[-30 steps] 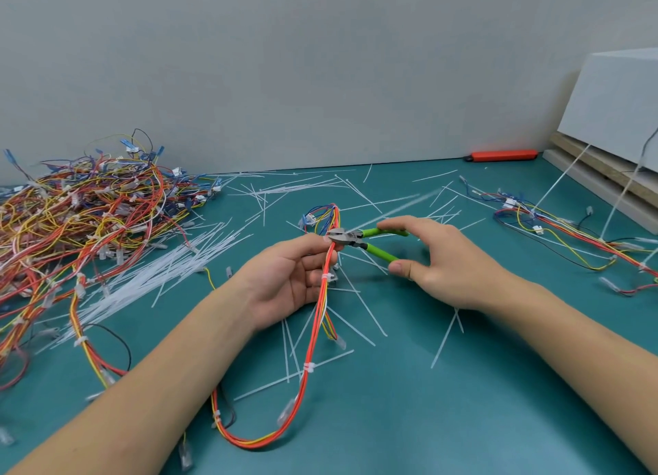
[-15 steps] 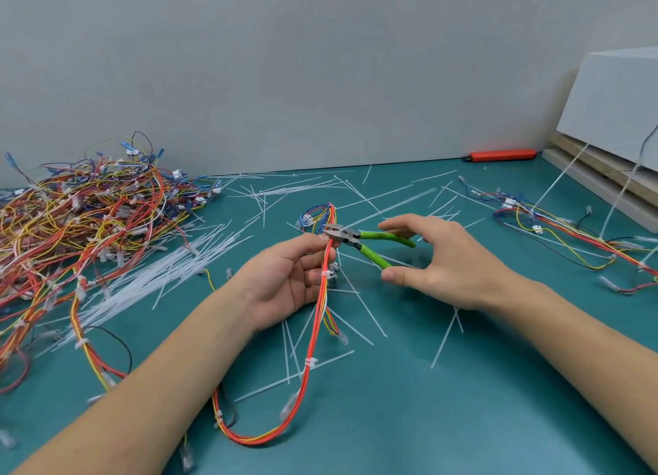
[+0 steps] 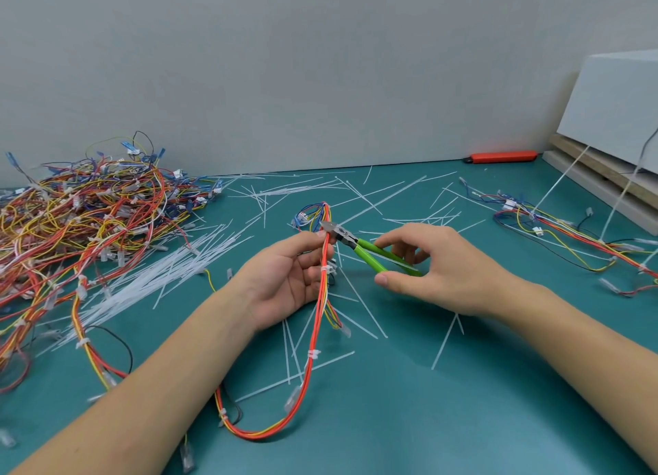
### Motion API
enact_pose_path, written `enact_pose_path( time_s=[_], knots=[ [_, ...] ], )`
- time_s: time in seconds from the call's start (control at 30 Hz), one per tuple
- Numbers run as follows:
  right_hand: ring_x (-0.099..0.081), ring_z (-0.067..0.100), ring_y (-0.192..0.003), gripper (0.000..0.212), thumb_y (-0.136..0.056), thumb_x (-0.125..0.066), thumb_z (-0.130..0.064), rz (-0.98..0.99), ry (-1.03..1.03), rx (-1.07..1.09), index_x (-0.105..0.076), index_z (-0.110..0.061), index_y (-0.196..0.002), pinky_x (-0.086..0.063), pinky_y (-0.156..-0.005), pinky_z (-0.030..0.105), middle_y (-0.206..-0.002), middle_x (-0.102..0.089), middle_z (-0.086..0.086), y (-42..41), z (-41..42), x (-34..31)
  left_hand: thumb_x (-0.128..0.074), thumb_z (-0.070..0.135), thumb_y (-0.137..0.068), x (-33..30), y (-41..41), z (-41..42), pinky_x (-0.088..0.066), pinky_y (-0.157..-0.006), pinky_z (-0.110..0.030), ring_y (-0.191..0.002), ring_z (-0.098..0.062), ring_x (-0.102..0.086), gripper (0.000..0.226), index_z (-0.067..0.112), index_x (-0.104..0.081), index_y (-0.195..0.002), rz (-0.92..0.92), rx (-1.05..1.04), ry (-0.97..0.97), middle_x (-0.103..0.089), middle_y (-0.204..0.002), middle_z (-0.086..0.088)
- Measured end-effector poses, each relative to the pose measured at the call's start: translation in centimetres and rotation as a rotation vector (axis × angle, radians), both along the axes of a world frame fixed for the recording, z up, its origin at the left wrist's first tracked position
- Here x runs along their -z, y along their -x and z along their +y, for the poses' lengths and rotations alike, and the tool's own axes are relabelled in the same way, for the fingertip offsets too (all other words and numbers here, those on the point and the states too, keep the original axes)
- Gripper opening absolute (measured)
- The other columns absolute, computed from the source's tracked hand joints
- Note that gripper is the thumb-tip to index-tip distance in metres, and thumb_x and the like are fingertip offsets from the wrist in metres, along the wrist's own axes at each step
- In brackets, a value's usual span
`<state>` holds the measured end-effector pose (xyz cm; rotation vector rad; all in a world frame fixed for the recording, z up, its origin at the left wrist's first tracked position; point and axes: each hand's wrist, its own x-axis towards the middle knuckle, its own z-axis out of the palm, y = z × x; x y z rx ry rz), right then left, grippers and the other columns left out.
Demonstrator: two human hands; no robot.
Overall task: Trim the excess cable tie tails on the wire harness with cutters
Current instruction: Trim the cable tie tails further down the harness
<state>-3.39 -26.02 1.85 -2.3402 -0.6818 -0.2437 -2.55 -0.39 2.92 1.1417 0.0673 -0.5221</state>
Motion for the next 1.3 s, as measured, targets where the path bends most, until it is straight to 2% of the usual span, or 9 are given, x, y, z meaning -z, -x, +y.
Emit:
enact_pose_path(
  time_s=[0.17,0.37,0.47,0.63,0.73,0.93,1.03,1.17,1.3],
  knots=[
    [-0.06,0.006,-0.096,0.061,-0.073,-0.068,-0.079,0.0,0.006,0.017,-0.066,-0.04,-0.12,-0.051,-0.081,0.022,-0.1,-0.064,-0.019,0.0,0.3,0.5,-0.071,0.022,-0.079,-0.1,0.0,-0.1,-0.047,-0.047,-0.024,-0.045,-0.011,-0.053,0.007,0.016,-0.074,-0.077,0.002,-0.009,0.002,-0.069,-0.074,0.0],
    [-0.057,-0.001,-0.107,0.061,-0.076,-0.068,-0.073,-0.006,0.031,0.0,-0.063,-0.041,-0.128,-0.042,-0.086,0.011,-0.108,-0.061,-0.027,-0.4,-0.1,0.5,-0.069,0.02,-0.081,-0.1,0.0,-0.1,-0.045,-0.045,-0.023,-0.045,-0.012,-0.05,0.01,0.013,-0.075,-0.076,0.025,-0.009,-0.001,-0.066,-0.073,-0.001],
    [-0.055,-0.004,-0.114,0.066,-0.077,-0.068,-0.069,-0.008,0.048,-0.006,-0.062,-0.038,-0.135,-0.038,-0.09,0.005,-0.116,-0.06,-0.03,-0.6,-0.3,0.5,-0.069,0.02,-0.078,-0.2,0.1,-0.1,-0.045,-0.044,-0.022,-0.044,-0.011,-0.05,0.014,0.01,-0.073,-0.087,0.02,0.009,-0.006,-0.066,-0.071,-0.001],
    [-0.059,0.004,-0.105,0.047,-0.087,-0.075,-0.053,-0.031,0.043,-0.026,-0.065,-0.035,-0.13,-0.043,-0.09,0.014,-0.108,-0.061,-0.026,-0.7,-0.5,0.4,-0.069,0.02,-0.078,-0.4,0.1,0.0,-0.044,-0.044,-0.022,-0.044,-0.011,-0.047,0.015,0.009,-0.076,-0.085,0.034,0.015,0.013,-0.064,-0.07,0.0],
    [-0.056,0.005,-0.109,0.045,-0.09,-0.077,-0.044,-0.056,0.059,-0.021,-0.065,-0.034,-0.133,-0.043,-0.094,0.021,-0.111,-0.062,-0.02,-1.0,-0.8,0.2,-0.07,0.021,-0.078,-0.3,0.1,0.1,-0.043,-0.044,-0.023,-0.045,-0.01,-0.047,0.014,0.01,-0.078,-0.08,0.024,0.03,0.001,-0.064,-0.07,0.001],
    [-0.045,-0.002,-0.132,0.059,-0.089,-0.081,-0.037,-0.055,0.052,0.011,-0.058,-0.032,-0.143,-0.031,-0.108,0.012,-0.139,-0.057,-0.02,-0.9,-0.7,0.4,-0.072,0.024,-0.073,-0.1,0.1,0.0,-0.043,-0.046,-0.022,-0.046,-0.01,-0.047,0.016,0.013,-0.08,-0.081,-0.004,0.066,-0.036,-0.067,-0.07,0.001],
    [-0.042,-0.001,-0.137,0.061,-0.089,-0.081,-0.032,-0.061,0.06,0.009,-0.056,-0.029,-0.145,-0.027,-0.113,0.011,-0.145,-0.054,-0.017,-0.9,-0.6,0.3,-0.069,0.024,-0.077,-0.2,0.2,0.1,-0.043,-0.047,-0.023,-0.046,-0.009,-0.047,0.016,0.013,-0.081,-0.08,-0.02,0.087,-0.049,-0.067,-0.07,0.002],
    [-0.047,-0.003,-0.125,0.055,-0.091,-0.08,-0.027,-0.034,0.064,0.01,-0.059,-0.029,-0.141,-0.028,-0.103,0.004,-0.135,-0.06,-0.017,-0.8,-0.6,0.4,-0.069,0.025,-0.078,-0.2,0.2,0.1,-0.044,-0.048,-0.022,-0.046,-0.009,-0.047,0.016,0.014,-0.081,-0.08,-0.015,0.095,-0.05,-0.067,-0.07,0.002],
    [-0.051,-0.003,-0.11,0.045,-0.091,-0.079,-0.021,-0.018,0.047,0.036,-0.063,-0.03,-0.132,-0.031,-0.095,0.003,-0.12,-0.064,-0.013,-0.8,-0.5,0.5,-0.07,0.024,-0.078,-0.2,0.2,0.1,-0.043,-0.047,-0.021,-0.046,-0.008,-0.046,0.015,0.014,-0.079,-0.081,-0.009,0.098,-0.051,-0.066,-0.071,0.002]
  ],
)
